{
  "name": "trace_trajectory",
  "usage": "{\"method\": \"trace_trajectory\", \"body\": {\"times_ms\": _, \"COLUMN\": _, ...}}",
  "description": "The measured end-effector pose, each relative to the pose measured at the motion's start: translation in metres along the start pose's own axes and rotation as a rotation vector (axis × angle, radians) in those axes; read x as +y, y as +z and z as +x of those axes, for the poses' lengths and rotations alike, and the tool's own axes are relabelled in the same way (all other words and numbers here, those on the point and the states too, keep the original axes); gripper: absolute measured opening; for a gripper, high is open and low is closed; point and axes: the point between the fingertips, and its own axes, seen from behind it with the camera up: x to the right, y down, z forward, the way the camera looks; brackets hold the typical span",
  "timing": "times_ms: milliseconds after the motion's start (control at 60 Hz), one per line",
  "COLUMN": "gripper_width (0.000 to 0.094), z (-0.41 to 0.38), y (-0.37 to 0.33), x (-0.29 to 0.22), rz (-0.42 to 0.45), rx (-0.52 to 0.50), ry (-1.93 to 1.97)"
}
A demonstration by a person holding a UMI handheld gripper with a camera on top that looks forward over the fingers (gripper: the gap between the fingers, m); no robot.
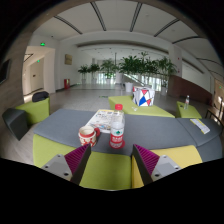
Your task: Pour water
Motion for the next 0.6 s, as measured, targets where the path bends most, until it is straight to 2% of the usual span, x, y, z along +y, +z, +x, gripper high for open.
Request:
{"method": "trace_trajectory", "body": {"times_ms": 267, "gripper_width": 0.0856, "z": -0.001, "y": -0.053, "x": -0.003, "rz": 0.005, "rx": 0.009, "ry": 0.02}}
{"method": "trace_trajectory", "body": {"times_ms": 450, "gripper_width": 0.0856, "z": 0.004, "y": -0.068, "x": -0.011, "rz": 0.042, "rx": 0.046, "ry": -0.026}}
{"method": "trace_trajectory", "body": {"times_ms": 600, "gripper_width": 0.0856, "z": 0.003, "y": -0.067, "x": -0.011, "rz": 0.046, "rx": 0.038, "ry": -0.013}}
